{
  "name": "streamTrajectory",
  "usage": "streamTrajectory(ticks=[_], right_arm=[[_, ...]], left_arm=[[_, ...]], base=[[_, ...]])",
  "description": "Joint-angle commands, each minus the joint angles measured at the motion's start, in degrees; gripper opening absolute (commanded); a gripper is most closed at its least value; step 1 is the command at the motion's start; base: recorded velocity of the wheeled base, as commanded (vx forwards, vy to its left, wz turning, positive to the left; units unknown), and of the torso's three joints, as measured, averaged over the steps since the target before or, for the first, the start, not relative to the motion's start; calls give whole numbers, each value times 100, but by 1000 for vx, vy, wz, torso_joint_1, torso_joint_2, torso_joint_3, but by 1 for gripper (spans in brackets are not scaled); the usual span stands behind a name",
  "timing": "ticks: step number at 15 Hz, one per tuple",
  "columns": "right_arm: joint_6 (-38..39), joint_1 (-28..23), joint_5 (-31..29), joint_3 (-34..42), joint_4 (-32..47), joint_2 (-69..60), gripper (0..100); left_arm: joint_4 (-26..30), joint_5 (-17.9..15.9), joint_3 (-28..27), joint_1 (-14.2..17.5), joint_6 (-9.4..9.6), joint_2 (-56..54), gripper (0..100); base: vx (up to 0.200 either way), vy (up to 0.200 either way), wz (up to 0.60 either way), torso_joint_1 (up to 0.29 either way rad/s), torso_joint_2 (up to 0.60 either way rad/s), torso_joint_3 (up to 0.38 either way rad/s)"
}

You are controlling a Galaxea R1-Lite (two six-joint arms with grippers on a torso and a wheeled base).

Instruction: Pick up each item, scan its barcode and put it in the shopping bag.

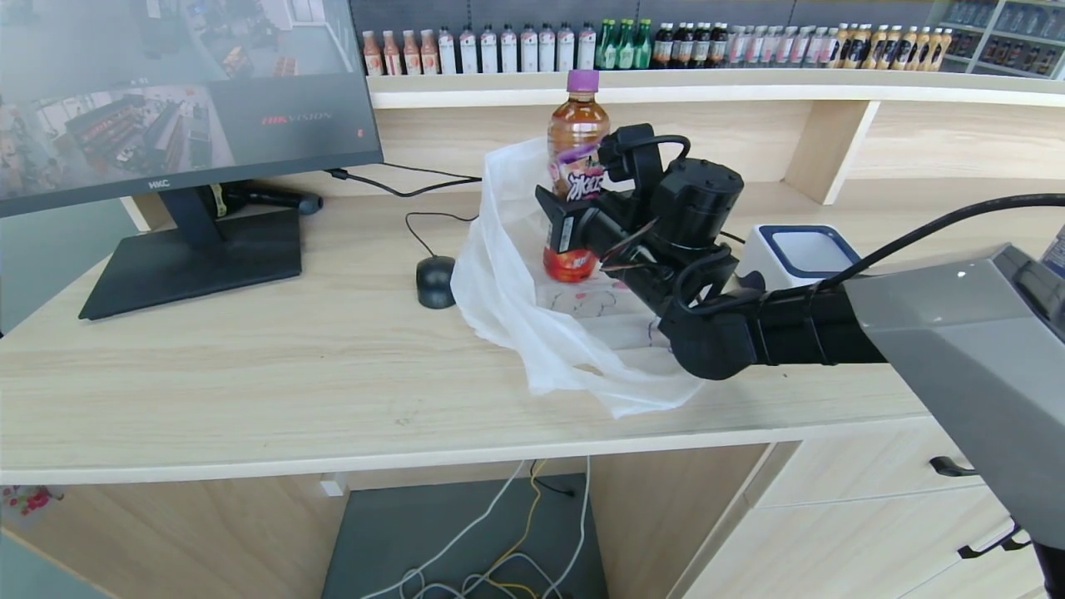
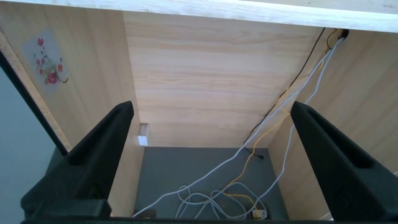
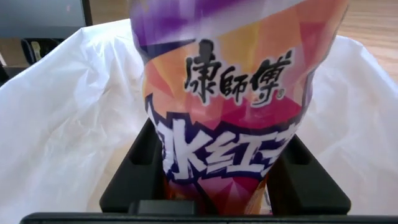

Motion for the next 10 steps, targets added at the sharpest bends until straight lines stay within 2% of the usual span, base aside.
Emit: streamTrajectory(ticks=[1,10], right_arm=[[-1,-23,-13,57,11,20,0],[-10,-67,-13,215,-68,20,0]], left_arm=[[0,1,0,4,-1,-1,100],[0,1,0,-5,-1,-1,100]], base=[[0,0,0,0,0,0],[0,0,0,0,0,0]])
